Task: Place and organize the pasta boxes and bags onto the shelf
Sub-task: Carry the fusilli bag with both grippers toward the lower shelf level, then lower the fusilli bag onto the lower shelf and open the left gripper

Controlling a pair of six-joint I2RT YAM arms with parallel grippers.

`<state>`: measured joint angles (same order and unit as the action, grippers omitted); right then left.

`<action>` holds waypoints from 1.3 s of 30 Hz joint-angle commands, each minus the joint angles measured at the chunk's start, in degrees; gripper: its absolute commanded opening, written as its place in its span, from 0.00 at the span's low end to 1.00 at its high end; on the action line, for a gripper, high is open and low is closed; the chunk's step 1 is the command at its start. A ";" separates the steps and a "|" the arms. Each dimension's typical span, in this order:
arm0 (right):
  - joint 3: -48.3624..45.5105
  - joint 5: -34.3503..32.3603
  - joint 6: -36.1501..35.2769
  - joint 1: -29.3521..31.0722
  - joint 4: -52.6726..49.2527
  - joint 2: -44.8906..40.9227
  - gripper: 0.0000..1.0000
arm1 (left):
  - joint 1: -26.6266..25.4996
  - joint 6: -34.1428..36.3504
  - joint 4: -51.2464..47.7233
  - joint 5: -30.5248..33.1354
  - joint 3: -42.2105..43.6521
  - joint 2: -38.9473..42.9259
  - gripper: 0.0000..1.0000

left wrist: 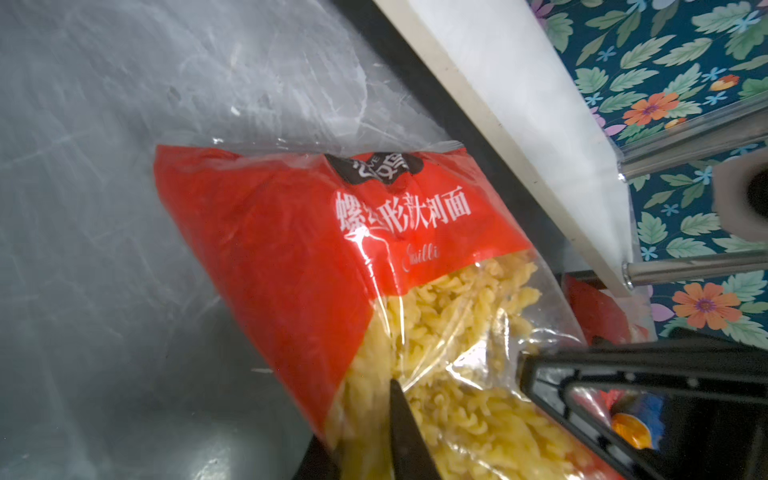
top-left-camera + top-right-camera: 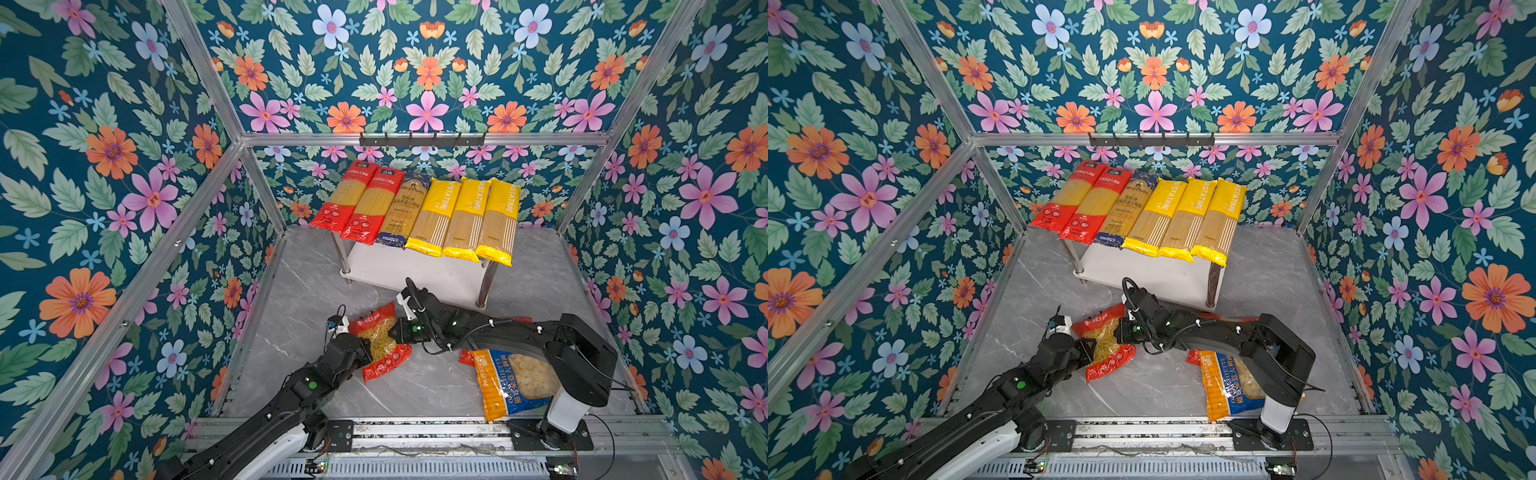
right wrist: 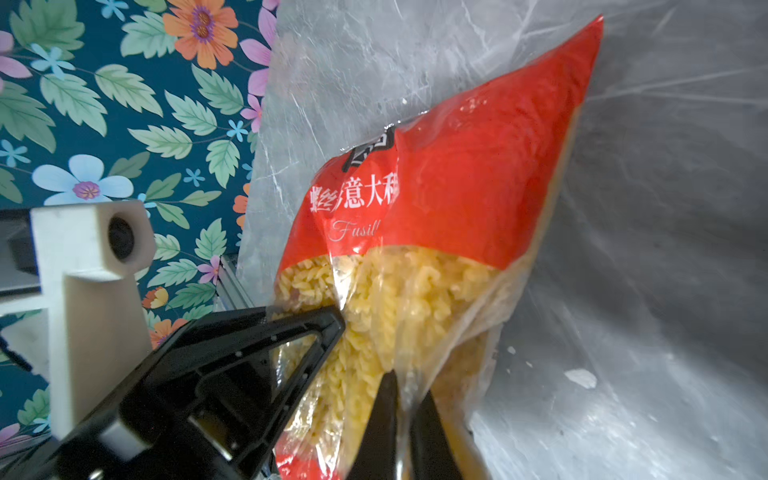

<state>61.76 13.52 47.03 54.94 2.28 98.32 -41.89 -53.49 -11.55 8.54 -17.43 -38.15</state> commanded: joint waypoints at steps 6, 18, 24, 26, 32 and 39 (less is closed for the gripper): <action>-0.74 -8.03 -3.94 -0.09 5.19 -7.49 0.04 | 0.43 13.65 6.88 0.44 -9.10 -5.18 0.16; -6.14 -26.35 -19.34 -0.76 37.51 -3.88 0.00 | 7.41 31.26 22.03 -2.08 -21.08 -24.51 0.12; -3.90 -28.06 -20.84 -4.29 45.74 3.22 0.00 | 13.11 33.00 28.31 -4.93 -24.15 -32.94 0.12; -1.79 -27.38 -20.37 -5.62 45.08 5.50 0.00 | 14.34 33.45 29.61 -5.55 -25.51 -35.90 0.13; 2.75 -26.40 -17.32 -8.01 44.49 10.92 0.00 | 15.39 36.24 30.80 -4.87 -30.72 -45.13 0.18; 5.44 -28.57 -12.85 -9.06 41.82 14.41 0.00 | 16.61 36.54 29.13 -4.45 -34.63 -51.14 0.35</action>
<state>66.37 -13.30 31.55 46.19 39.94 112.49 -25.36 -17.85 15.35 4.43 -50.89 -88.77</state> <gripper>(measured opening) 0.066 0.333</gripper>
